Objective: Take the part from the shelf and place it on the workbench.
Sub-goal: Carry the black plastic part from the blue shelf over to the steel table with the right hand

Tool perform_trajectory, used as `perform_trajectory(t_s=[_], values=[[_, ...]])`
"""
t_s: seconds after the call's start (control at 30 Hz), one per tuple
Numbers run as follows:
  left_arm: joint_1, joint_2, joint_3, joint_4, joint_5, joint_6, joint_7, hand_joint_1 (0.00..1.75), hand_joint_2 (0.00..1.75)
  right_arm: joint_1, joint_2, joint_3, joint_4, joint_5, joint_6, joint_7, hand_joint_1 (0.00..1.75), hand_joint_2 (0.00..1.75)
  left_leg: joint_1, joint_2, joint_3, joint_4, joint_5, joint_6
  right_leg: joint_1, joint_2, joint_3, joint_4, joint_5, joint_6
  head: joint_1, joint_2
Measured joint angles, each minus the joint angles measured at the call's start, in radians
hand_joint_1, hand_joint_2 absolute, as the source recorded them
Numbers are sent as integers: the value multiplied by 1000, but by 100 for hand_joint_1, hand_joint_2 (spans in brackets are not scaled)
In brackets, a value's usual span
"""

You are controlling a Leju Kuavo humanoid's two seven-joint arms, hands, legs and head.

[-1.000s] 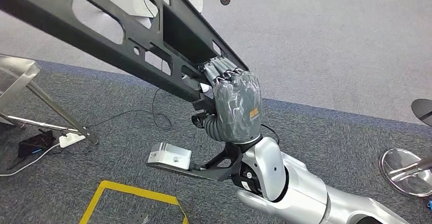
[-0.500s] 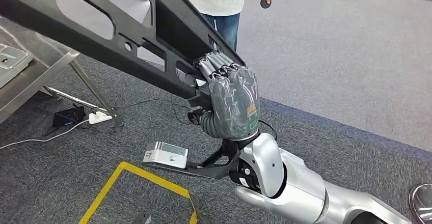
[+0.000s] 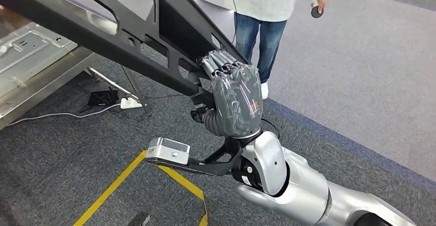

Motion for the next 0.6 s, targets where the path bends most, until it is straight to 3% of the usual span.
perform_trajectory(t_s=[0.07, 0.13, 0.2, 0.27, 0.3, 0.33, 0.4, 0.47, 0.5, 0.57, 0.6], values=[[4, 0, 0, 0, 0, 0, -3, 0, 175, 0, 1, 0, 0, 0, 1, 5, 175, 175, 5, -8, -4, -3, 2, -14, 2, -23, 7, -8, 4, -13, 0, 0], [6, -2, 0, -1, 0, -3, -7, 0, 175, -1, 2, -1, 0, 2, 1, 10, 175, 175, 1, 42, -26, 38, -22, -23, -1, -49, 17, -23, 9, -26, -6, 0], [2, -4, 0, -1, 0, -5, -13, 0, 175, 0, 2, -2, 0, 6, 1, 13, 175, 175, -1, 109, -85, 154, -76, -28, 3, -78, 23, -29, 9, -34, -12, 0], [-1, -5, 0, -1, 2, -10, -20, 0, 175, 4, 1, -3, 1, 7, 1, 15, 175, 175, 1, 132, -140, 253, -106, -31, 7, -109, 24, -29, 4, -37, -12, 0], [0, -6, 0, -1, 3, -16, -25, 0, 175, 6, 0, -3, 2, 7, 1, 15, 175, 175, 1, 135, -142, 255, -97, -31, 8, -123, 25, -28, 2, -37, -12, 0], [1, -6, 0, -1, 3, -23, -31, 0, 175, 7, -1, -3, 2, 8, 2, 16, 175, 175, 1, 140, -123, 218, -71, -30, 8, -136, 26, -27, -1, -36, -12, 0], [2, -6, 0, -1, 3, -38, -51, 0, 175, 8, -2, -3, 2, 10, 4, 16, 175, 175, -5, 171, -48, 82, -13, -22, 11, -159, 31, -25, -7, -32, -12, 0], [-1, -6, 0, -1, 3, -39, -80, 0, 175, 8, -3, -4, 2, 15, 8, 16, 175, 175, -15, 201, 1, -6, 8, -7, 16, -179, 37, -24, -14, -23, -11, 0], [-3, -7, 0, -1, 4, -33, -94, 0, 175, 8, -4, -5, 2, 17, 8, 17, 175, 175, -20, 203, 4, -14, 3, 0, 18, -188, 40, -24, -17, -18, -10, 0], [-3, -7, 0, -1, 12, -18, -117, 0, 175, 9, -5, -6, 2, 17, 11, 18, 175, 175, -16, 180, 8, -18, 5, 10, 19, -201, 45, -24, -24, -7, -10, 0], [-2, -9, 0, -1, 18, -15, -129, 0, 175, 9, -6, -8, 1, 18, 11, 19, 175, 175, -13, 169, 12, -22, 6, 14, 17, -190, 46, -16, -31, -1, -9, 0]])
